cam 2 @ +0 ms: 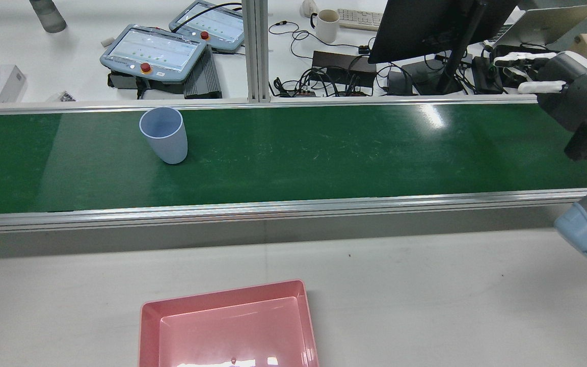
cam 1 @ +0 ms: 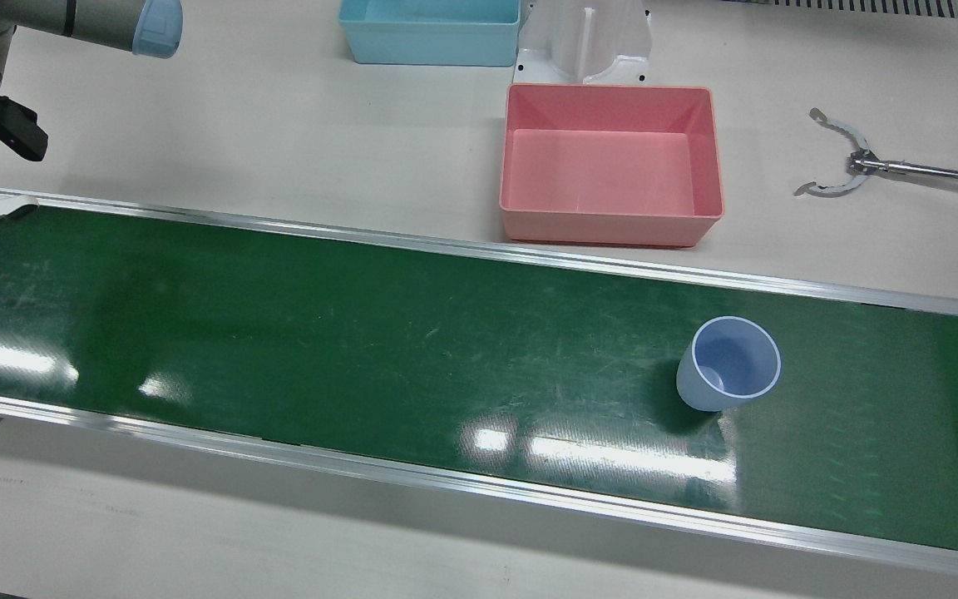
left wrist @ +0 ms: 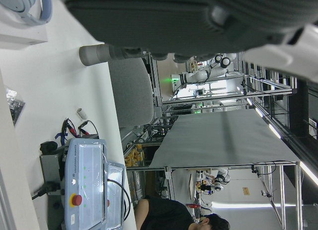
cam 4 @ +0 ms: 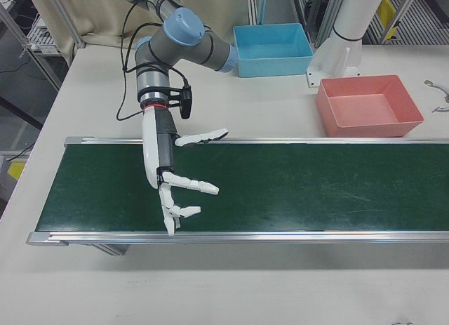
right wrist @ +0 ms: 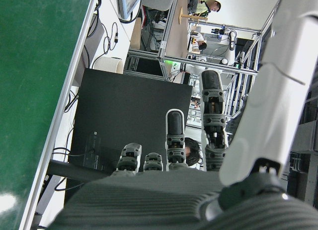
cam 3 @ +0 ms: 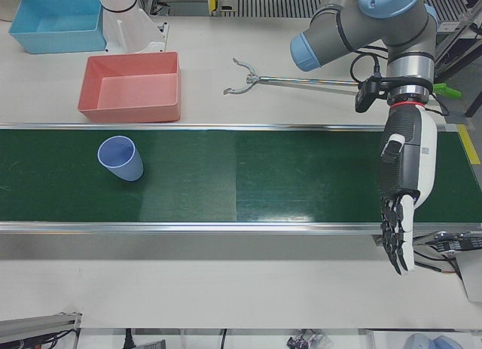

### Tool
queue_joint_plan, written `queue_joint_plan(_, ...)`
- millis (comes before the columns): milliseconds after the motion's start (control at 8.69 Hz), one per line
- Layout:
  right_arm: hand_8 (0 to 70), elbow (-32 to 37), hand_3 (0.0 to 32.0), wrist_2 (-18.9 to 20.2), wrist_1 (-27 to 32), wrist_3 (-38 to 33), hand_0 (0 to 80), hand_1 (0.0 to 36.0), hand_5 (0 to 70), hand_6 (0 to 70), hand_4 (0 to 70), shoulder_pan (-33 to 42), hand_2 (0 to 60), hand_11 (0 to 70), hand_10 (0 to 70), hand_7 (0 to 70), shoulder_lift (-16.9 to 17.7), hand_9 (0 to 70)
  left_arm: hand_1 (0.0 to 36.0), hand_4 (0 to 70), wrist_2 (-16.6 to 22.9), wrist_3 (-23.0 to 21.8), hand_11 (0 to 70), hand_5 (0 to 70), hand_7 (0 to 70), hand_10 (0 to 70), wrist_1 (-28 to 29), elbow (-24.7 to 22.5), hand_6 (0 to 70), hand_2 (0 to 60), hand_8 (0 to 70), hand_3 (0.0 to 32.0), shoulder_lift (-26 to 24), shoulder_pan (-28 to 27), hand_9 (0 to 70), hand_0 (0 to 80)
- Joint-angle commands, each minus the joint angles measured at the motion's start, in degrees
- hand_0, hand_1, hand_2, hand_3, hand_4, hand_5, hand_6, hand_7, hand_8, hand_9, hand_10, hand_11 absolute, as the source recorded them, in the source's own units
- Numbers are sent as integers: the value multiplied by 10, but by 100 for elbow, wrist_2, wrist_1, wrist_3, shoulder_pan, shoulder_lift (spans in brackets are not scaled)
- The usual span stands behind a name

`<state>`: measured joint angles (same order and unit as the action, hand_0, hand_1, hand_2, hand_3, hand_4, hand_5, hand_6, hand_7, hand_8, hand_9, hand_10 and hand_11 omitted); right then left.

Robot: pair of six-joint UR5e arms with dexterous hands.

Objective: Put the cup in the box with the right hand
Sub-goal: 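Lift the right hand up and away from the belt edge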

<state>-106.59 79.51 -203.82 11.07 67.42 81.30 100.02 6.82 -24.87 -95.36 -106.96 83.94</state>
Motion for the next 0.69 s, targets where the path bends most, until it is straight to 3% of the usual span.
queue_joint_plan(0,12,15,0,65,-9,0,557,97,45,112,404,-53,0,120,73,488,-9,88,0,0,0,-5,0,0,0,0,0,0,0,0,0,0,0,0,0,0)
queue_joint_plan(345,13,-72,0,82,-26,26,556,95,45,116,417,-71,0,112,67,508,-96,99,0,0,0,4,0,0,0,0,0,0,0,0,0,0,0,0,0,0)
queue_joint_plan(576,11,-81,0,91,-26,44,542,77,38,106,424,-71,0,95,57,468,-105,79,0,0,0,-5,0,0,0,0,0,0,0,0,0,0,0,0,0,0)
